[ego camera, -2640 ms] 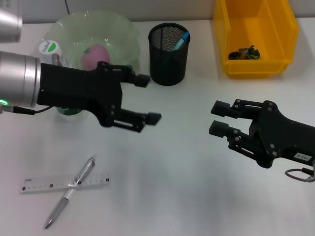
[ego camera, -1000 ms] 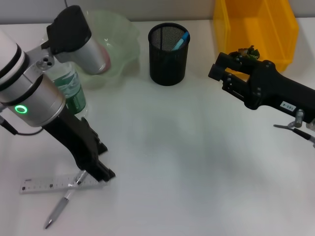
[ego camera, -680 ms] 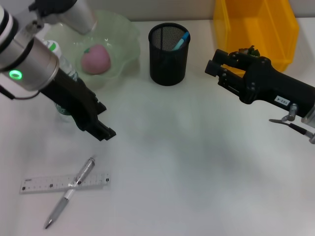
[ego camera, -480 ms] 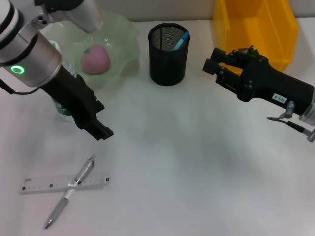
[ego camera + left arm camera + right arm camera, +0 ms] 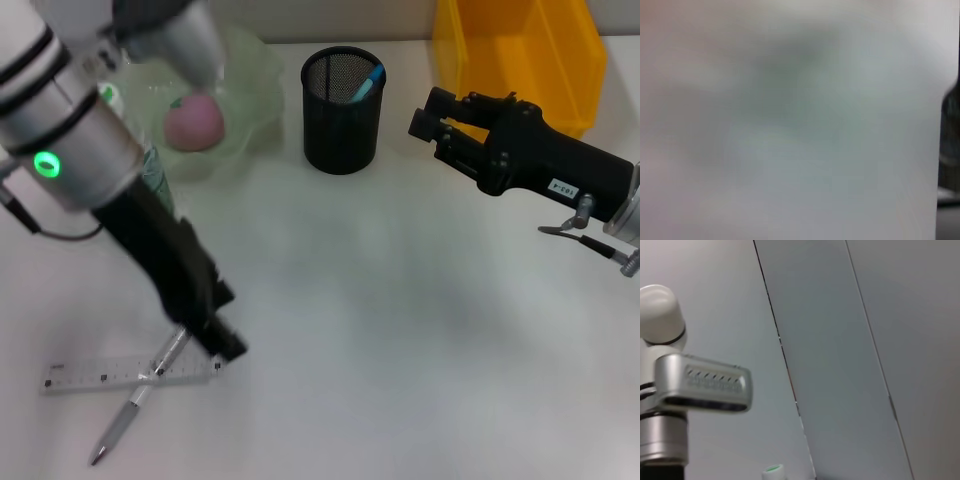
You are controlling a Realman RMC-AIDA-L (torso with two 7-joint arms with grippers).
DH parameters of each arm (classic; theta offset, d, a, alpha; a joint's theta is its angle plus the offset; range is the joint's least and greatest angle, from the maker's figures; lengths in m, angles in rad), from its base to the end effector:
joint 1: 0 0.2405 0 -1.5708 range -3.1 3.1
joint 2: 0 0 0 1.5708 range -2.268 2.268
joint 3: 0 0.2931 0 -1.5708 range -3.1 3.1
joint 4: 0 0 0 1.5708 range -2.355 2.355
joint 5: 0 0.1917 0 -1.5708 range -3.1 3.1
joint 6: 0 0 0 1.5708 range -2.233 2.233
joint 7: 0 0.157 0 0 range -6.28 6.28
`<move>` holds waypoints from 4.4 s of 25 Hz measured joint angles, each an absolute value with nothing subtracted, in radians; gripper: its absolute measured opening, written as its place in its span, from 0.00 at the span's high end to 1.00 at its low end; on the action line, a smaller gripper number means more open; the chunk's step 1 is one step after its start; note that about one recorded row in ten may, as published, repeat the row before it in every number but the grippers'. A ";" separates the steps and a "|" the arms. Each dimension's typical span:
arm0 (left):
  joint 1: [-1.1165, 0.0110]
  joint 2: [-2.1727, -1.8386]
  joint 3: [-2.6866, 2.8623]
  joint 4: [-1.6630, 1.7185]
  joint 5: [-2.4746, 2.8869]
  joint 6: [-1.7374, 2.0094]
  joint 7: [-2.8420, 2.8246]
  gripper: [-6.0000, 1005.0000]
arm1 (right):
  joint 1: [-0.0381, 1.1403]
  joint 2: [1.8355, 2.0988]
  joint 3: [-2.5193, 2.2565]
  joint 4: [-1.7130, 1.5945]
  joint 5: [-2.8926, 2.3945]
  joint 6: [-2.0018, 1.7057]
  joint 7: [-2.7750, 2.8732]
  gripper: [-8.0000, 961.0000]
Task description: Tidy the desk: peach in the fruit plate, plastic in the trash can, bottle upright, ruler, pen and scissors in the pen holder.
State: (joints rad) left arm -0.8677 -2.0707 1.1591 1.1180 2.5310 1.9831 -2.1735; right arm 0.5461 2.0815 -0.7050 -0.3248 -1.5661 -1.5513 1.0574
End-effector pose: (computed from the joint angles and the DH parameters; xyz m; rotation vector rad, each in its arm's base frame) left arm -0.1729 0.3461 -0.0216 2.8752 0.6063 -0.6272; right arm 0.2502 0.3396 -0.0399 -2.4193 0.5375 1.1817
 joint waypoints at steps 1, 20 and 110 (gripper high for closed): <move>-0.853 -2.071 1.201 1.132 2.531 1.978 -2.163 0.30 | 0.546 2.081 -0.705 -0.326 -1.566 -1.545 1.055 0.60; -0.821 -2.072 1.316 1.172 2.555 1.882 -2.155 0.31 | 0.555 2.081 -0.702 -0.331 -1.528 -1.487 1.046 0.60; -0.822 -2.078 1.485 0.981 2.596 1.717 -2.171 0.34 | 0.583 2.083 -0.703 -0.326 -1.500 -1.465 1.040 0.60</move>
State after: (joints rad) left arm -0.8223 -2.0784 1.4847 0.9812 2.5958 1.7174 -2.1706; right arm 0.5827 2.0831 -0.7025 -0.3259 -1.5002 -1.4653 1.0403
